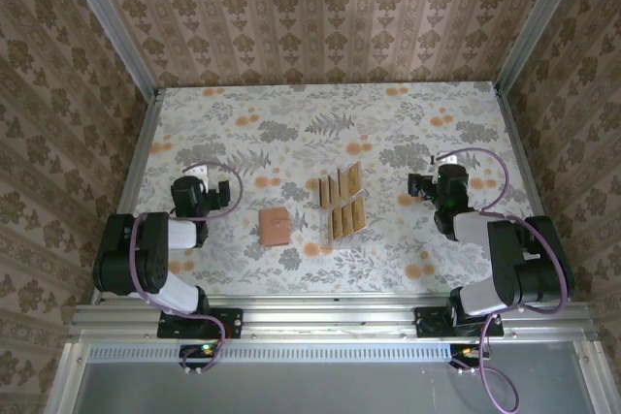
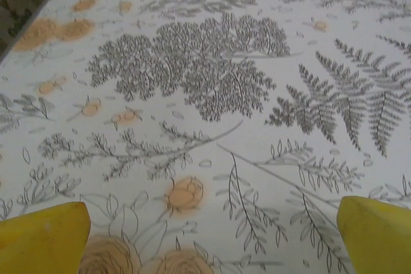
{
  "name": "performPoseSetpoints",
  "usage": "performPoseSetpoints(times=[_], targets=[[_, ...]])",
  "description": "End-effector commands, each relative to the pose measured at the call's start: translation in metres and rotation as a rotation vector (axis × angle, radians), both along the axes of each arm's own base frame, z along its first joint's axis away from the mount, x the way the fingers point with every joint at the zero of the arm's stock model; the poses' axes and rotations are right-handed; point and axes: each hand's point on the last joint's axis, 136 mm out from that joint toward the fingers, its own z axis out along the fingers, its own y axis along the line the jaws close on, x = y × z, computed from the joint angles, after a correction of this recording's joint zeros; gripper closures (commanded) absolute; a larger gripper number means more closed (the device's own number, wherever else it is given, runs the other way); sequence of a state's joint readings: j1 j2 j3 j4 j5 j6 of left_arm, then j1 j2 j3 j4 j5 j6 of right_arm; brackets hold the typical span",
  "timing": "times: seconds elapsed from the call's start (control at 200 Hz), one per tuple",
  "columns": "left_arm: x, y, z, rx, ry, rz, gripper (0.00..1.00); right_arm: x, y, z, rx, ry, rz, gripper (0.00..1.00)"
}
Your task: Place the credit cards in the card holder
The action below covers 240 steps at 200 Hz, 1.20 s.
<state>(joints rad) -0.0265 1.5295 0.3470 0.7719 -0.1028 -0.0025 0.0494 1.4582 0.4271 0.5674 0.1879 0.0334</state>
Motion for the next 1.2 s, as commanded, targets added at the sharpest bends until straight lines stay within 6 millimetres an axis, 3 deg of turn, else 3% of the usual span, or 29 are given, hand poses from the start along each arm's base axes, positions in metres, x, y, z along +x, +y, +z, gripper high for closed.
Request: performPoseSetpoints(times=[0.0,0.305,0.415,1.195], targets=[[0.026,0.000,0.040,0.053,-0.165,-0.002,0.00,0.027,-0.006,0.036,-0.011,-0.153,-0.069,0.00],[0.025,0.000,0.040,0.051,-0.169,-0.006,0.00,0.027,-0.006,0.038,-0.011,-0.158,-0.069,0.00],[0.021,0.010,0.043,0.064,-0.188,0.067,0.00,0.027,-0.006,0.037,-0.011,-0.156,-0.069,0.00],[0.025,0.006,0.042,0.070,-0.174,0.050,0.00,0.027,-0.007,0.037,-0.006,-0.156,-0.065,0.00]])
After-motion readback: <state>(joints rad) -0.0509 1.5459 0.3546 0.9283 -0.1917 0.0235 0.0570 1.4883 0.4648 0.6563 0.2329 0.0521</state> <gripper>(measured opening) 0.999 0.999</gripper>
